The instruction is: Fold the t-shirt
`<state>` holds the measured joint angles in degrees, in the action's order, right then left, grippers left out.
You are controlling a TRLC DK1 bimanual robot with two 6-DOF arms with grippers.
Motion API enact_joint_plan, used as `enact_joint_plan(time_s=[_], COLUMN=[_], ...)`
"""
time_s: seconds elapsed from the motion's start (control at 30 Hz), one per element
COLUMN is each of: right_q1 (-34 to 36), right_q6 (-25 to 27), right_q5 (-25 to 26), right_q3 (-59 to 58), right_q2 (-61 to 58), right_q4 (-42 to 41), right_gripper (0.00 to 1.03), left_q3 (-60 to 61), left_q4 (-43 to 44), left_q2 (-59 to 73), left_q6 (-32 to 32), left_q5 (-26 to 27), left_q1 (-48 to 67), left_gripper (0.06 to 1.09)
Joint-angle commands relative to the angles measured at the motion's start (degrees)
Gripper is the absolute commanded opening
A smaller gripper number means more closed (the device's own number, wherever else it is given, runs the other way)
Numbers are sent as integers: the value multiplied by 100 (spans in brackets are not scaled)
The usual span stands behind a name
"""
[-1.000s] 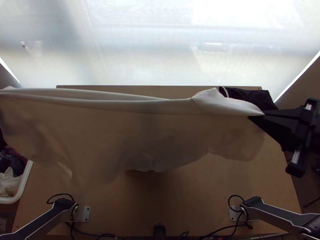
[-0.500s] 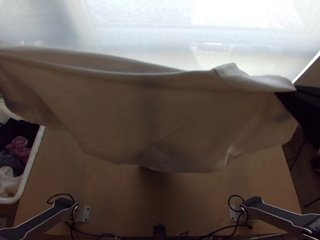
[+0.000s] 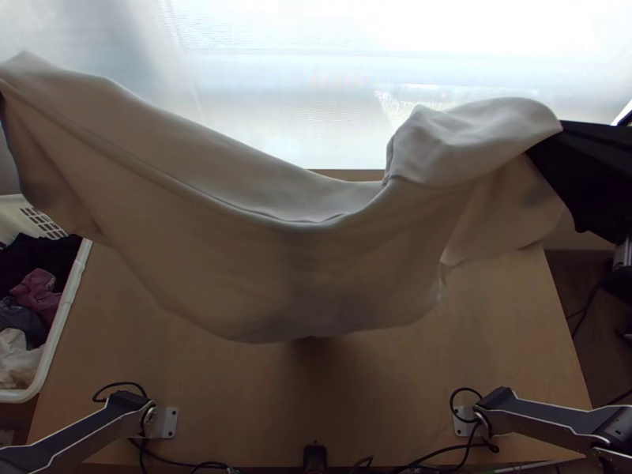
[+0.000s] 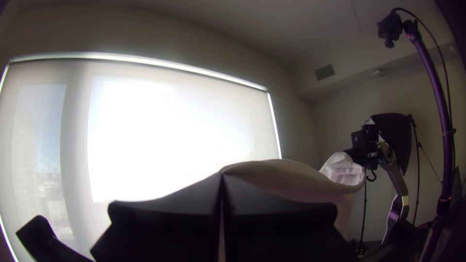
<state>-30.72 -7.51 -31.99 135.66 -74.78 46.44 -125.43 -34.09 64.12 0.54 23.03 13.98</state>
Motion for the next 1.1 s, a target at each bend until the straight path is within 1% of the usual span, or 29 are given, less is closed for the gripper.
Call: enact_joint_plan(time_s=[0.0, 0.43, 0.57, 0.67, 0.77, 0.93, 1.07], right_q1=[-259, -250, -233, 66, 356, 295, 286], right_q6=[-119, -128, 65, 92, 303, 399, 390], right_q5=[-18, -9, 17, 26, 26, 17, 26], right_q3=[128, 268, 216, -22, -109, -707, -777], right_q2=[-151, -107, -89, 25, 113, 289, 263], right_q4=[-337, -442, -442, -425, -223, -187, -161], right_gripper=[3, 3, 3, 3, 3, 3, 3], left_q3=[45, -87, -35, 194, 475, 1433, 1855], left_q4=[324, 350, 341, 236, -37, -72, -98], left_q2=[-48, -268, -338, -497, -716, -1042, -1138], left_q6=[280, 377, 368, 236, -273, -546, -555], left_q5=[88, 97, 97, 88, 88, 167, 176], left_q1=[8, -115, -273, -703, -1037, -1064, -1055], left_gripper=[10, 10, 10, 10, 10, 10, 10])
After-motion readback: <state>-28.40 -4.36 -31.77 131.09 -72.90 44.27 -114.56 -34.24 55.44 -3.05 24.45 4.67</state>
